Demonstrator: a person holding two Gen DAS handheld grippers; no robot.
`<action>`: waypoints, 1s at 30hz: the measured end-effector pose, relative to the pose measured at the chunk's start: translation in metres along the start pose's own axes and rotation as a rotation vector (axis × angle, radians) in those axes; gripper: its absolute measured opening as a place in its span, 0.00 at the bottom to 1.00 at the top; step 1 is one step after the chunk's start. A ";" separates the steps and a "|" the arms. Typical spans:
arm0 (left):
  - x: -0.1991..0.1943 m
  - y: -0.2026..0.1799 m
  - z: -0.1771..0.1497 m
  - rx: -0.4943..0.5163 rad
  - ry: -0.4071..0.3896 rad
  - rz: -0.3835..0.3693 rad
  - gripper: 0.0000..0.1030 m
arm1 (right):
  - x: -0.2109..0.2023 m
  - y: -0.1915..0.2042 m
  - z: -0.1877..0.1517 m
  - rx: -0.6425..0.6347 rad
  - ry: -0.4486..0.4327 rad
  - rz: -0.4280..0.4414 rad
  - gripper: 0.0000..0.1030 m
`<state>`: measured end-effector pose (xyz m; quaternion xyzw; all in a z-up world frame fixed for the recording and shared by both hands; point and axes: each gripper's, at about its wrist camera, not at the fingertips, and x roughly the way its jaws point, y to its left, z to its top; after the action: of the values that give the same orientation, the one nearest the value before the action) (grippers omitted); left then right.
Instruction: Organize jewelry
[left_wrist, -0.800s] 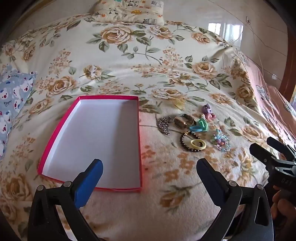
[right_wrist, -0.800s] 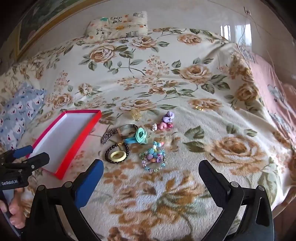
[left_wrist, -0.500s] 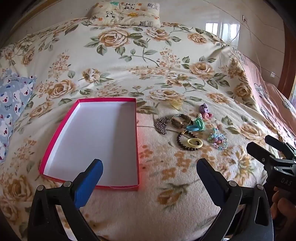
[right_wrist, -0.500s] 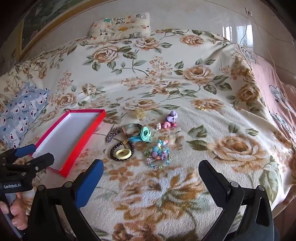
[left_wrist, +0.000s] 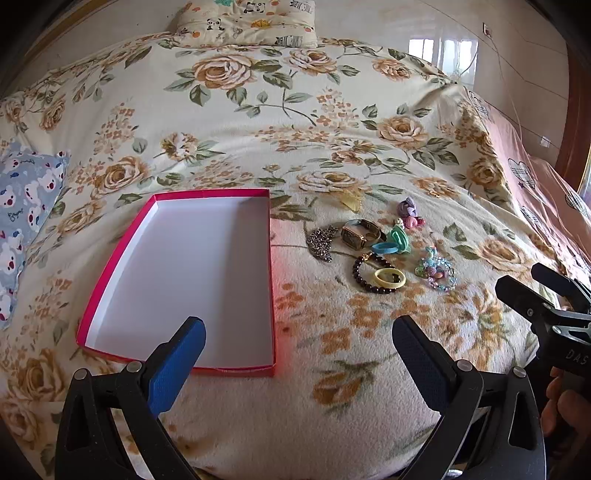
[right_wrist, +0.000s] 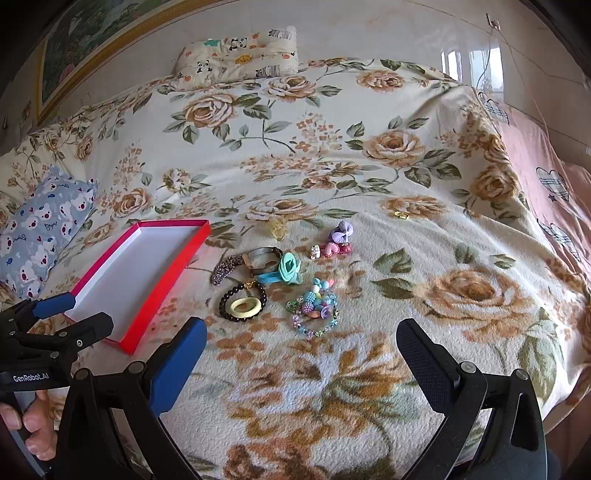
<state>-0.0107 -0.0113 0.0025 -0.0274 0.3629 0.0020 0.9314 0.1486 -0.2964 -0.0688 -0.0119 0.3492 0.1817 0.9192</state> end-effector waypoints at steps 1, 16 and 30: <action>0.000 -0.001 0.000 0.002 -0.002 0.000 0.99 | 0.001 0.000 0.000 0.000 0.002 0.000 1.00; 0.000 -0.002 -0.003 0.002 -0.014 0.010 0.99 | 0.000 0.002 0.001 0.000 -0.002 0.008 1.00; 0.001 -0.005 -0.001 0.011 -0.013 0.016 0.99 | -0.001 0.004 0.002 -0.004 -0.002 0.028 1.00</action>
<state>-0.0104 -0.0163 0.0008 -0.0193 0.3569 0.0078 0.9339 0.1480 -0.2930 -0.0661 -0.0089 0.3478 0.1952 0.9170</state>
